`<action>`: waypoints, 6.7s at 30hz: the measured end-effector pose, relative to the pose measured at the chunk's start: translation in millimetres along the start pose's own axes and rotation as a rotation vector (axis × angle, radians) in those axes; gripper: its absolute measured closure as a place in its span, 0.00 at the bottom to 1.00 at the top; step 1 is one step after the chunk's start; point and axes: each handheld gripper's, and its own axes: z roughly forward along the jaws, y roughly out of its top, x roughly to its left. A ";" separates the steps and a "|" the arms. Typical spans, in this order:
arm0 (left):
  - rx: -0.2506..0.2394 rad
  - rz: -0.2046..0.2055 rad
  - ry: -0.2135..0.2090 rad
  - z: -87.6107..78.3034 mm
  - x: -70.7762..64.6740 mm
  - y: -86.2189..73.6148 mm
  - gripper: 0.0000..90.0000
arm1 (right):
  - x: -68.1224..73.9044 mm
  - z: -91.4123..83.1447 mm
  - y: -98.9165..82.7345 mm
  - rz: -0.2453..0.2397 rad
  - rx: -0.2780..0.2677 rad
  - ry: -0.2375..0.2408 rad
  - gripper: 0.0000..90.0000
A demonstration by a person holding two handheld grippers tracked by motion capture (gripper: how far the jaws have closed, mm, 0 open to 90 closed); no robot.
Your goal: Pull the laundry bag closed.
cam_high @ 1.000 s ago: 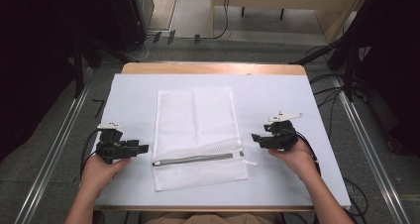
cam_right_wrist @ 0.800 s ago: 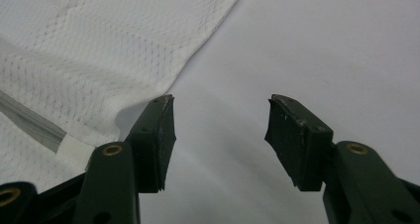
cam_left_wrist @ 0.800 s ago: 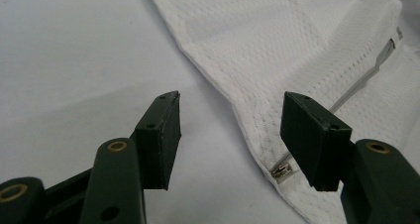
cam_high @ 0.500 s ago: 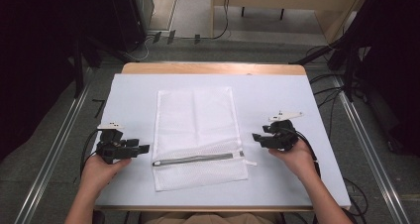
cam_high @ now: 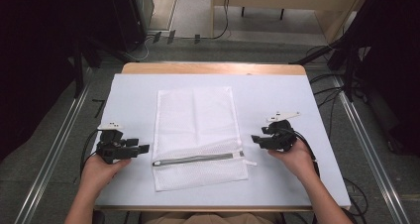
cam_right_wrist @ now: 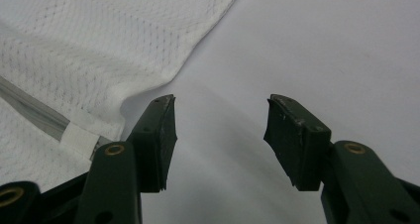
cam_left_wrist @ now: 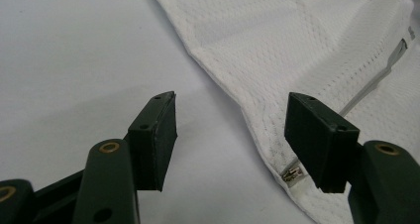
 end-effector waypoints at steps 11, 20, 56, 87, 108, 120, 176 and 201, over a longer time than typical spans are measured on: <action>0.005 0.000 0.003 0.2 0.3 -0.2 0.41 | 2.7 1.0 0.8 0.016 0.002 0.024 0.52; 0.001 -0.006 0.001 -0.6 0.4 0.1 0.43 | 11.6 -2.9 6.1 0.029 -0.021 0.046 0.54; 0.001 -0.010 0.001 -1.0 3.1 2.1 0.42 | 86.5 9.8 37.4 -0.123 0.026 0.187 0.56; -0.003 -0.008 -0.003 -1.5 3.4 0.7 0.43 | 146.7 33.2 68.2 -0.244 0.041 0.280 0.58; -0.005 -0.018 0.010 -4.4 7.0 -0.4 0.43 | 179.3 59.2 79.1 -0.279 0.059 0.329 0.60; -0.002 -0.029 0.005 -4.9 10.2 -0.6 0.43 | 200.0 75.0 79.8 -0.292 0.067 0.370 0.69; -0.008 -0.005 -0.067 -13.0 3.4 -4.0 0.55 | 234.0 120.7 90.9 -0.262 0.065 0.447 0.97; 0.110 0.118 -0.210 12.4 -18.3 -4.9 0.53 | 226.9 103.7 109.0 -0.263 0.000 0.453 0.97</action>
